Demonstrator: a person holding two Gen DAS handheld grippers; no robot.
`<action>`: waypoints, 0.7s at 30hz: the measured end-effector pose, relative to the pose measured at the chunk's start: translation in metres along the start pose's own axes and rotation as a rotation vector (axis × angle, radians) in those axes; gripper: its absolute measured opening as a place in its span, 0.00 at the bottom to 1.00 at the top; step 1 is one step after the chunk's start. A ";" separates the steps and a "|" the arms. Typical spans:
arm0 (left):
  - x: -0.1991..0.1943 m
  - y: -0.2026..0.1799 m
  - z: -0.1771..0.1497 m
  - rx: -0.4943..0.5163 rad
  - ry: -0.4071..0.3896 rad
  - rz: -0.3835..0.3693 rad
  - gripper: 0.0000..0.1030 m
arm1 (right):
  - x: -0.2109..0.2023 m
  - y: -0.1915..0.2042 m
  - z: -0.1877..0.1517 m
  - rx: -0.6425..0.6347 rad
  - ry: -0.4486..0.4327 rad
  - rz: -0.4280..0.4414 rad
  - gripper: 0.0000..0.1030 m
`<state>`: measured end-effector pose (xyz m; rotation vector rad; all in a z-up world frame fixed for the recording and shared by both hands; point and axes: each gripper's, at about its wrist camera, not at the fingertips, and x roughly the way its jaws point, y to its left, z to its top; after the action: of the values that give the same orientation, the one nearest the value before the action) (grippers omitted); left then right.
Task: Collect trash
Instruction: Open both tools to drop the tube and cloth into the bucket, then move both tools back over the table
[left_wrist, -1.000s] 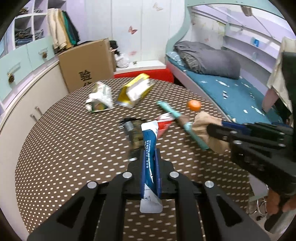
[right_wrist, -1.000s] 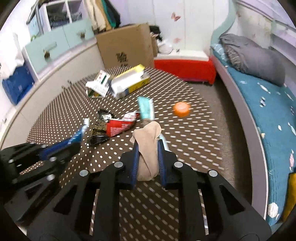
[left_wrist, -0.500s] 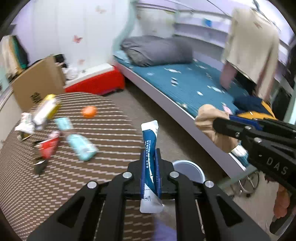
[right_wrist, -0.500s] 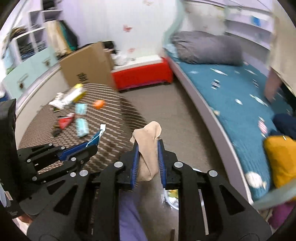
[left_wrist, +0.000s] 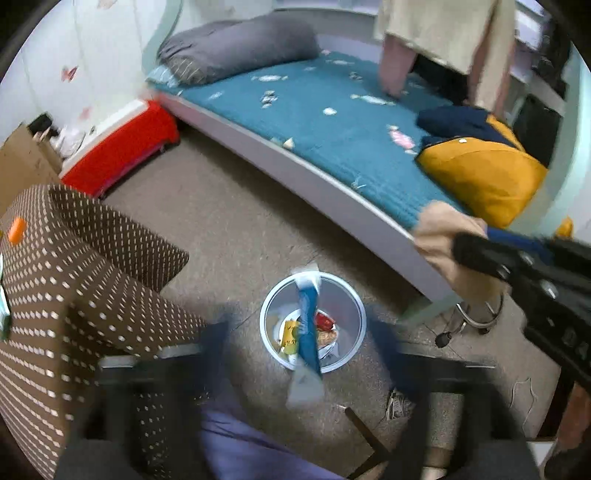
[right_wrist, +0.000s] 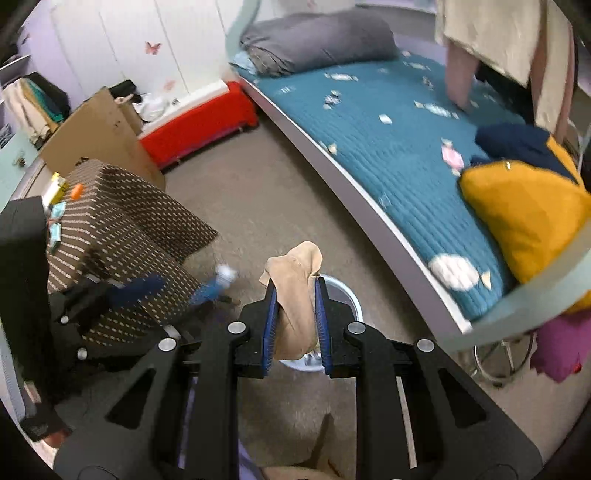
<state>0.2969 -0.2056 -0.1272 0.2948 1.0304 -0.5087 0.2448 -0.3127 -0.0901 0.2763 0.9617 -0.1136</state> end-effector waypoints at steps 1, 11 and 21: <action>0.003 0.001 -0.001 -0.003 0.006 0.010 0.79 | 0.002 -0.003 -0.002 0.008 0.007 -0.001 0.19; -0.024 0.041 -0.004 -0.064 -0.027 0.080 0.79 | 0.035 0.007 0.004 0.023 0.051 -0.027 0.70; -0.063 0.065 -0.004 -0.087 -0.100 0.109 0.79 | 0.012 0.034 0.016 -0.029 0.003 -0.026 0.70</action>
<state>0.3024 -0.1319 -0.0741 0.2440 0.9311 -0.3758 0.2715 -0.2842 -0.0855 0.2380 0.9698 -0.1227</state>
